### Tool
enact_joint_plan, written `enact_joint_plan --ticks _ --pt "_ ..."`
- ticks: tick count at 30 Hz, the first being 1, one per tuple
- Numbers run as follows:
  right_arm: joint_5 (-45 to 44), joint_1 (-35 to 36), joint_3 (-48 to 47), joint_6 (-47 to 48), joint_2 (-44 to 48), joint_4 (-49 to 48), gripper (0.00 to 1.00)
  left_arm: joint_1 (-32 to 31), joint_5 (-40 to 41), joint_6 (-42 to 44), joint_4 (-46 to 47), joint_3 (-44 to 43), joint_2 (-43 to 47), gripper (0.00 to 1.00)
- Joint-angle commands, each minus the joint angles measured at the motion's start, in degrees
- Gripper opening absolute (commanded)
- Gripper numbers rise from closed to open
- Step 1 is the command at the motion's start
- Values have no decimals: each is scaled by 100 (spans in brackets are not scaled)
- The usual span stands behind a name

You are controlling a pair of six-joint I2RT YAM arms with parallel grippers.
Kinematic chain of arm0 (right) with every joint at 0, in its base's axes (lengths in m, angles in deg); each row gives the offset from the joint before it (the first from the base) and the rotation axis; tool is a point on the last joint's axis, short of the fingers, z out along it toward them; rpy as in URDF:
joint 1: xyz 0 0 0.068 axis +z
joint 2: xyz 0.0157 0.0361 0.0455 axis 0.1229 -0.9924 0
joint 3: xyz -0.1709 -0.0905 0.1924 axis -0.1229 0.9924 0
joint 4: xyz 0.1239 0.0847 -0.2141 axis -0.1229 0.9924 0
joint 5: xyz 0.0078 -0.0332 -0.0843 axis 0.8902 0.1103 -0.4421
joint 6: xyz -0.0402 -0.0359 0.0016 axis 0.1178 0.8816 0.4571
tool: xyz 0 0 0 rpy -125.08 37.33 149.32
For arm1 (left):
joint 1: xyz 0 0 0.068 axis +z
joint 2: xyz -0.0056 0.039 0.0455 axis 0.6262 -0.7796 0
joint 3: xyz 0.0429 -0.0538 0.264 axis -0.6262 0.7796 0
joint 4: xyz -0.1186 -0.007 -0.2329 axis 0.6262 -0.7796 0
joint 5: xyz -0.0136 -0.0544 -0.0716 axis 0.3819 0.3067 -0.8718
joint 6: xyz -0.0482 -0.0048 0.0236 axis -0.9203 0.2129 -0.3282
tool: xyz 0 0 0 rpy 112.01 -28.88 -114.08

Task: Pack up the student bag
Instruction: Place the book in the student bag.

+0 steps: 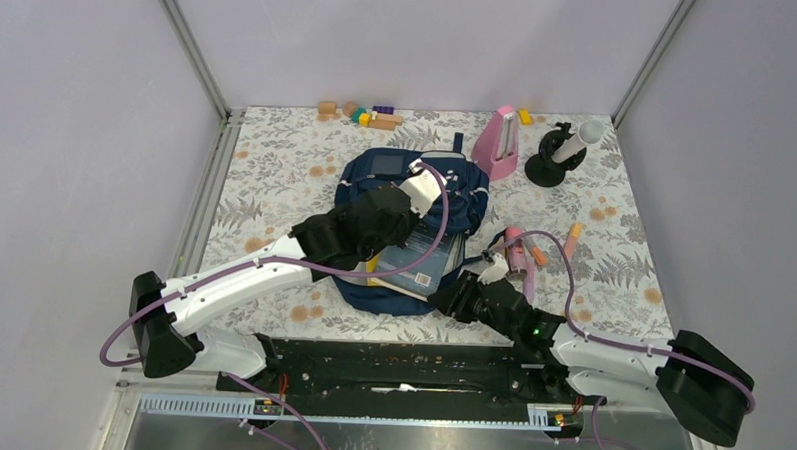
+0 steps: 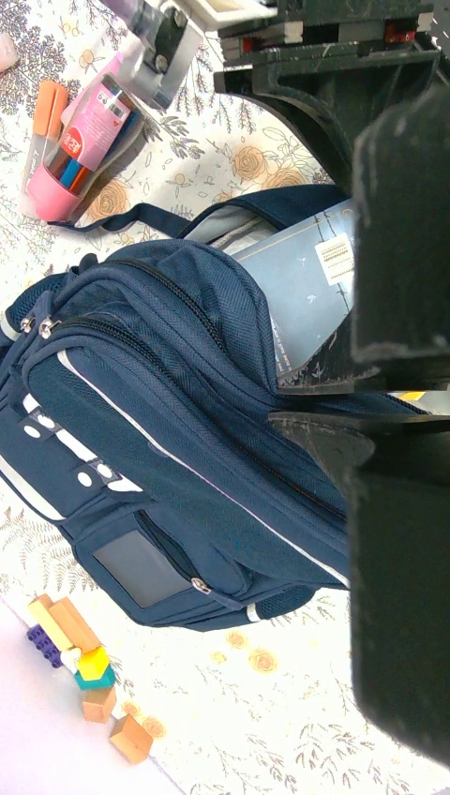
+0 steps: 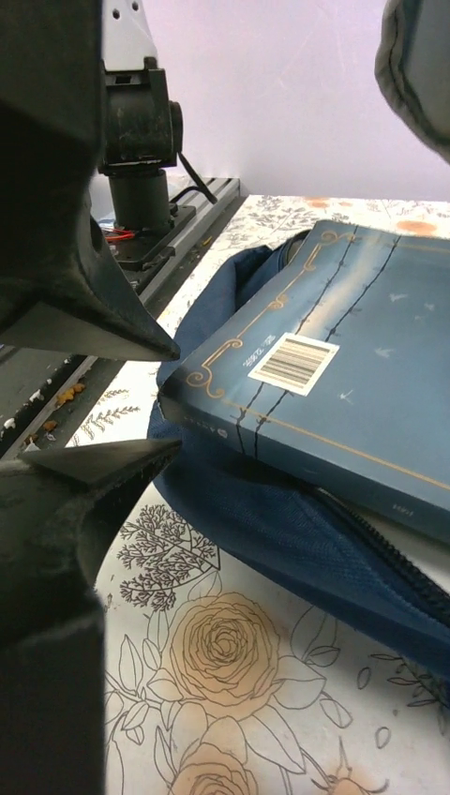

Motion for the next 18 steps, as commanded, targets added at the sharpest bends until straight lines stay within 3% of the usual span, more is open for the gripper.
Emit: enact_joint_plan --ticks 1,11,18 --pt "-56 113 -198 -197 -354 -483 45 5 13 -101 736 -117 277 0" --pt "-216 136 -443 -112 -870 -964 50 5 48 -58 761 -92 346 0" --pt "-545 136 -573 -65 -1170 -1104 45 5 83 -9 760 -86 381 0"
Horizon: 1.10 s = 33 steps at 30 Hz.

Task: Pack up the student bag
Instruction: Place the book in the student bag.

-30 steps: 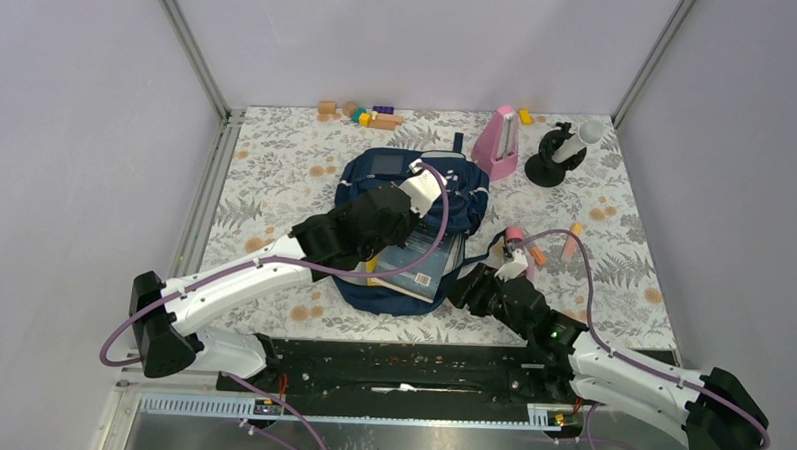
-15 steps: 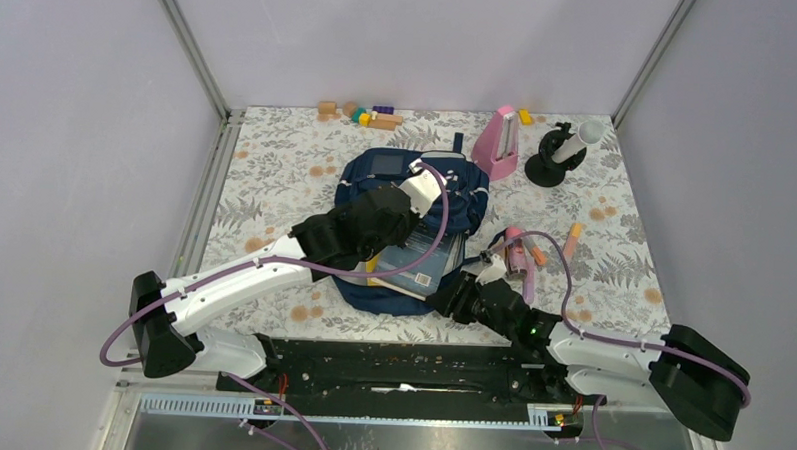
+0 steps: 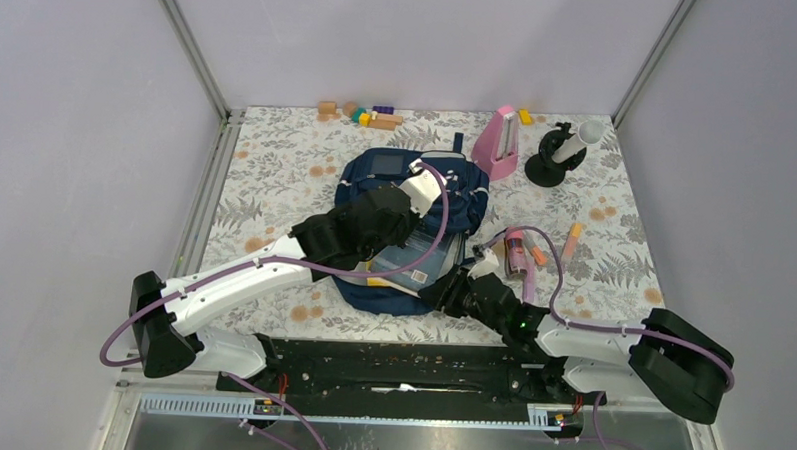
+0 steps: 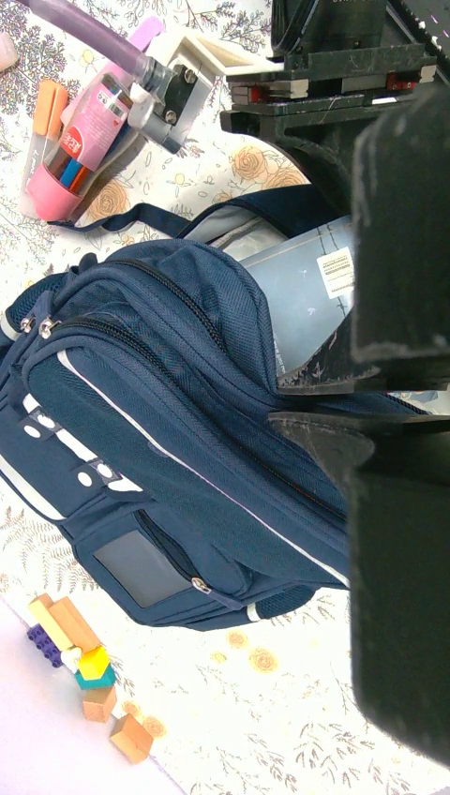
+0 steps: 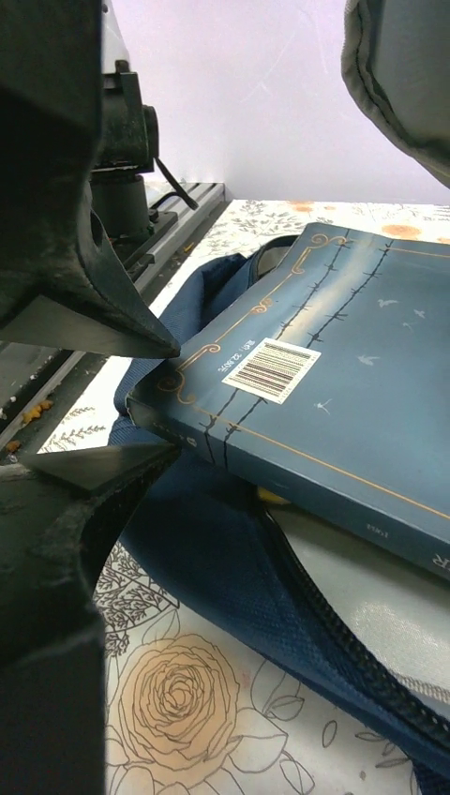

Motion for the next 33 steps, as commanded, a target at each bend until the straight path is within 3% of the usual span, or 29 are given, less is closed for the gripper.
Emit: enact_joint_plan --ticks 1,5,8,10,25,28,33 --pt "-512 45 -263 77 -151 -464 45 5 84 -11 764 -81 387 0" --pt "-727 46 -436 252 -418 -553 38 5 65 -5 766 -82 413 0" --pt "-886 36 -671 524 -637 -628 24 5 63 2 762 -87 433 0" --pt "-960 -4 -833 681 -749 -636 20 5 53 -6 768 -85 457 0" --pt "-495 -868 -1873 1349 -1858 -1030 15 5 -44 -7 751 -94 531 0" --pt "-554 -870 -1819 1585 -1663 -930 25 5 -58 7 749 -91 530 0" --pt "-544 -869 -1752 2406 -908 -148 60 25 73 -81 557 -258 396 0"
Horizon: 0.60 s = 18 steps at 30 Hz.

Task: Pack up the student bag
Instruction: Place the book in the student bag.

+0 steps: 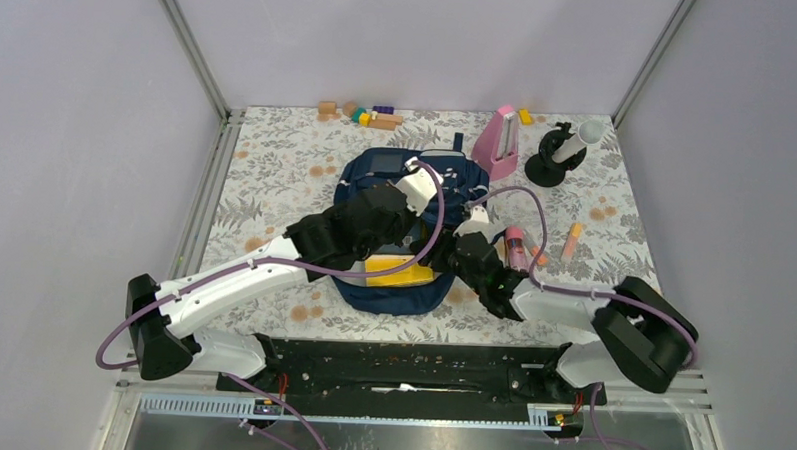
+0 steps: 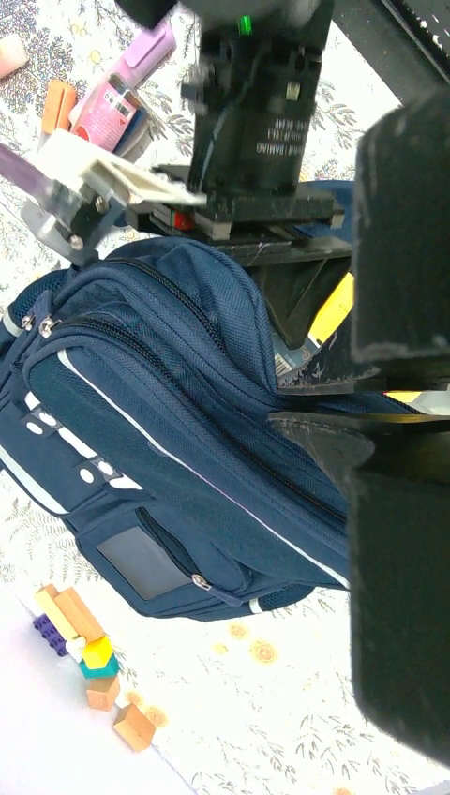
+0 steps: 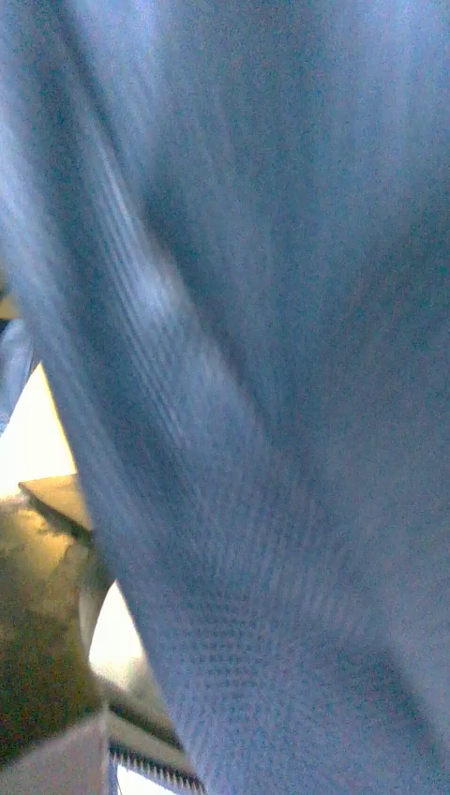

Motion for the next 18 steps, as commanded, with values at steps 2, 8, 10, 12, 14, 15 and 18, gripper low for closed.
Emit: enact_joint_plan --ticks 2,8,10,12,14,15,18 --pt "16 -46 -168 1418 1140 764 71 74 153 -170 372 -419 172 0" --pt "320 -236 -27 2276 2632 2622 89 377 235 -171 -6 -666 50 0" --pt "616 -486 66 2463 3121 3028 91 444 275 -173 -58 -603 94 0" --pt "1014 -808 94 2682 3501 3335 95 497 335 -148 -85 -487 182 0" --pt "1238 -1170 33 2840 3640 3616 94 525 428 -56 -99 -337 291 0" --pt "1398 -1301 27 2888 3645 3629 94 538 524 -5 -99 -247 355 0" --pt "1856 -1762 79 2822 3489 3457 93 603 754 153 -92 -1 566 0"
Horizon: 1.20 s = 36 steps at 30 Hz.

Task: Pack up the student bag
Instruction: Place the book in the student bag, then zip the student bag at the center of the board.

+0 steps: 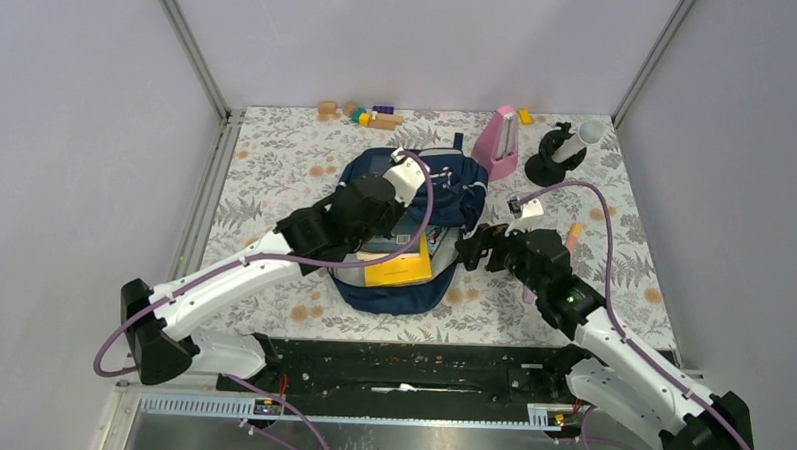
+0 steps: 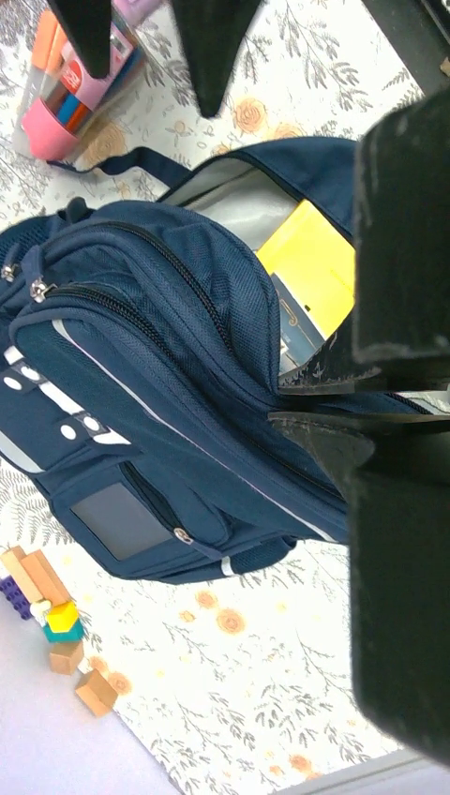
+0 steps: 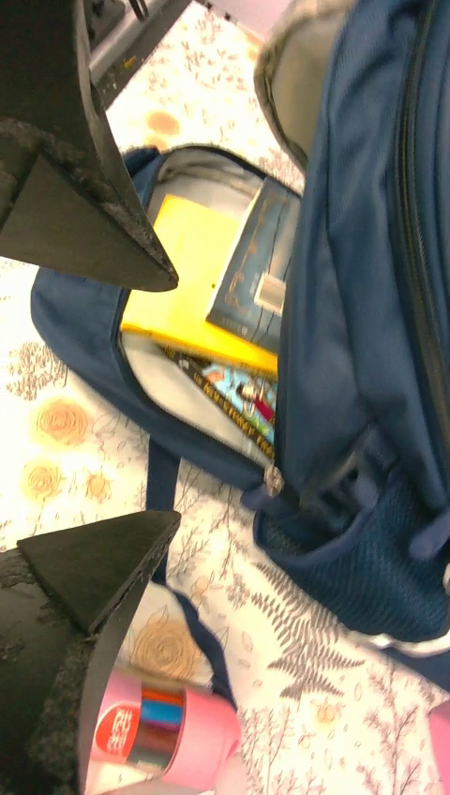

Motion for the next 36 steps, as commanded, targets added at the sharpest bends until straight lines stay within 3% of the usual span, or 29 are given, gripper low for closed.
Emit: enact_joint_plan --ticks 1,6,16,20,31,36 --pt "1003 -627 101 219 -285 128 92 235 752 226 267 235 615 0" --pt "1924 -1078 265 14 -1180 -1019 86 396 648 422 455 611 990 0" --pt "3147 -1127 -99 178 -2555 -2668 76 746 462 626 511 1155 1665 0" --pt "3516 -1127 -318 338 -3080 -2808 71 823 403 560 474 1091 1627 0" --pt "3794 -1064 -411 597 -3453 -3109 66 1025 254 468 448 1077 1582 0" --pt "3557 -909 -419 731 -3695 -3097 65 1070 177 443 444 1077 1577 0"
